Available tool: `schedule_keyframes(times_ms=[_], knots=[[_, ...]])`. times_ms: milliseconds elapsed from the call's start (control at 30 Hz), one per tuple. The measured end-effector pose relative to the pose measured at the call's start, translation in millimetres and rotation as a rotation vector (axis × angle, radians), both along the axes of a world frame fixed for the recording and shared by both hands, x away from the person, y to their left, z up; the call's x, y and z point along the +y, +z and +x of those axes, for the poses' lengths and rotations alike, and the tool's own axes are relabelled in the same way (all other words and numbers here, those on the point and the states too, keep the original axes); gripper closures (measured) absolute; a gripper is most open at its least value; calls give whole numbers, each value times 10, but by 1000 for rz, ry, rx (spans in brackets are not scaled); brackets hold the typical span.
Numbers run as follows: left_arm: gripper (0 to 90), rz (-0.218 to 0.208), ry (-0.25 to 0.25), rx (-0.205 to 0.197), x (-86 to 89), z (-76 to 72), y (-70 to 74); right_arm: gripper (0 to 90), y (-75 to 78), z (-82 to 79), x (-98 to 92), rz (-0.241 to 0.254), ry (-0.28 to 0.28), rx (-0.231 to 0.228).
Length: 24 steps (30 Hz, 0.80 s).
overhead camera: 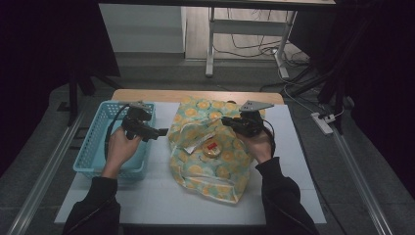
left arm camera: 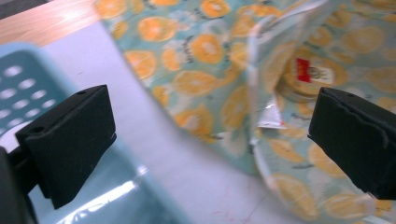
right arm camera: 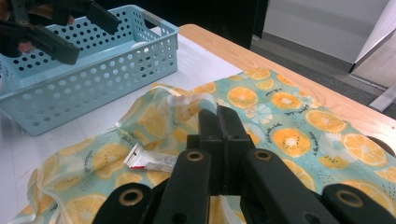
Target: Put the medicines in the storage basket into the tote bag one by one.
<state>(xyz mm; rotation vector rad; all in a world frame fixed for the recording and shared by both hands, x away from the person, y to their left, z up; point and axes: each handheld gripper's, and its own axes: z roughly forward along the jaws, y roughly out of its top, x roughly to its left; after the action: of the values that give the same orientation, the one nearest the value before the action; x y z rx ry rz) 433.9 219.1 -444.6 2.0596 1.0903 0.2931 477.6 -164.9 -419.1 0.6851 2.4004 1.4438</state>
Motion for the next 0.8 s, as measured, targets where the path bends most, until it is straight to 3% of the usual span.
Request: schedule_keyframes(times_ms=[300,500,800], knots=[[0,40,107,-3,271,56,-64,900,5,-2,-2,2,-1,-1],[0,54,184,27,422,146,-130,900,4,0,-2,2,-1,-1],[5,104,251,75,520,314,-278,900,5,2,-5,1,1,-2]])
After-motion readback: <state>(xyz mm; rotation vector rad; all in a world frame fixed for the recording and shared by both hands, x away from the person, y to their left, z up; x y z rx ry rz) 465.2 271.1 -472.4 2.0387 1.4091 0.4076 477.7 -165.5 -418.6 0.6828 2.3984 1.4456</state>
